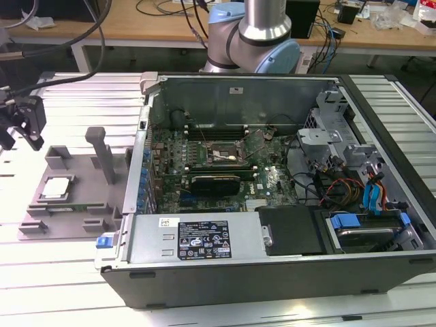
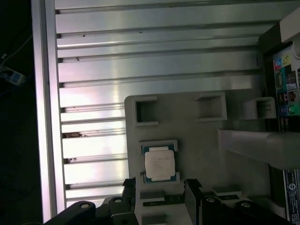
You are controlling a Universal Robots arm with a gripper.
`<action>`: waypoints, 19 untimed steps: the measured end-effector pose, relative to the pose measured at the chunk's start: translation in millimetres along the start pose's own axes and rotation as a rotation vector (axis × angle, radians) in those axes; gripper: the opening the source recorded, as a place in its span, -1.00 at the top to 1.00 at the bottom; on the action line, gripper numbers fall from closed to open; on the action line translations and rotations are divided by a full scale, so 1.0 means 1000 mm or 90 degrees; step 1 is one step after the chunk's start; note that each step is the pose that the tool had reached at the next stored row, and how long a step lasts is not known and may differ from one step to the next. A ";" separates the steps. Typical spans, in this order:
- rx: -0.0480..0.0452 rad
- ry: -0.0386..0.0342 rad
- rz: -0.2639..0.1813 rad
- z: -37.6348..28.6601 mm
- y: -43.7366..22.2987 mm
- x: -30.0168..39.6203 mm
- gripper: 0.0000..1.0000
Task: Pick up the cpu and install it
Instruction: 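Pick up the cpu and move it towards the insertion slot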
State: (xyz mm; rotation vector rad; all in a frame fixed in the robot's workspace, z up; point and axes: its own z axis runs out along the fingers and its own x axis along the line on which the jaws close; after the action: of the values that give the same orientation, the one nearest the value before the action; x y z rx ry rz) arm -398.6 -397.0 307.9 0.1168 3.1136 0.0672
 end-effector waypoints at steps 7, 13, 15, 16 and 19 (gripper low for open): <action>0.0000 0.0000 0.000 0.0083 -0.0004 0.0002 -0.09; 0.0000 0.0000 0.000 0.0161 -0.0007 0.0004 -0.09; 0.0000 0.0000 0.000 0.0193 -0.0008 0.0005 -0.09; 0.0000 0.0000 0.000 0.0226 -0.0010 0.0005 -0.09; 0.0000 0.0000 0.000 0.0290 -0.0013 0.0007 -0.09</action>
State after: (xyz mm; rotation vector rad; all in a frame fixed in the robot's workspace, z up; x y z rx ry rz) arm -398.6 -397.0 278.9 0.1169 3.1137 0.0672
